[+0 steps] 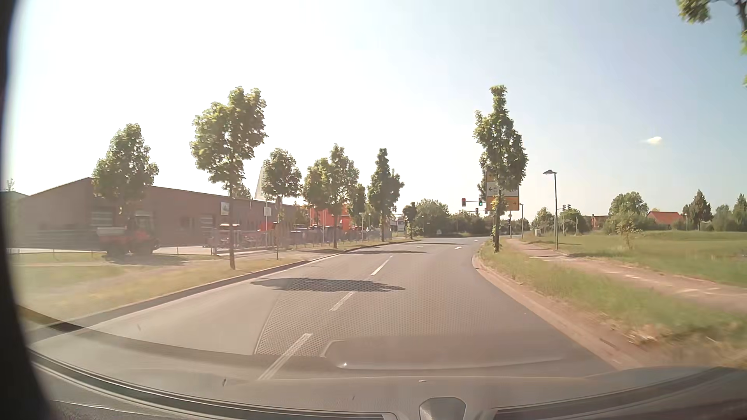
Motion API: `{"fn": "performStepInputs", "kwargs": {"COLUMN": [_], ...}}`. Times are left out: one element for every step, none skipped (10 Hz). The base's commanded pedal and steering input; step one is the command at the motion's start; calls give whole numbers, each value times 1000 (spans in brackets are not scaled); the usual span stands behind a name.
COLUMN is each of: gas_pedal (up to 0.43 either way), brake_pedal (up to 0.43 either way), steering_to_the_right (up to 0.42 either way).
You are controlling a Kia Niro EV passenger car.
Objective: Follow the waypoints while adhering to traffic rules and regulations
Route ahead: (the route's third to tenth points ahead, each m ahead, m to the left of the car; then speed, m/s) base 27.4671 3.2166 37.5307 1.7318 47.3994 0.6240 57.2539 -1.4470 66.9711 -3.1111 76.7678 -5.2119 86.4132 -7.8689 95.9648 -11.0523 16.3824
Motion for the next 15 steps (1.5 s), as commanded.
{"fn": "performStepInputs", "kwargs": {"gas_pedal": [130, 130, 130, 130, 130, 130, 138, 138, 138, 150, 150, 169, 169, 169, 169], "brake_pedal": [6, 6, 6, 6, 6, 6, 6, 6, 6, 6, 6, 6, 6, 6, 6], "steering_to_the_right": [29, 28, 28, 28, 28, 28, 28, 28, 28, 28, 28, 28, 26, 25, 25]}}
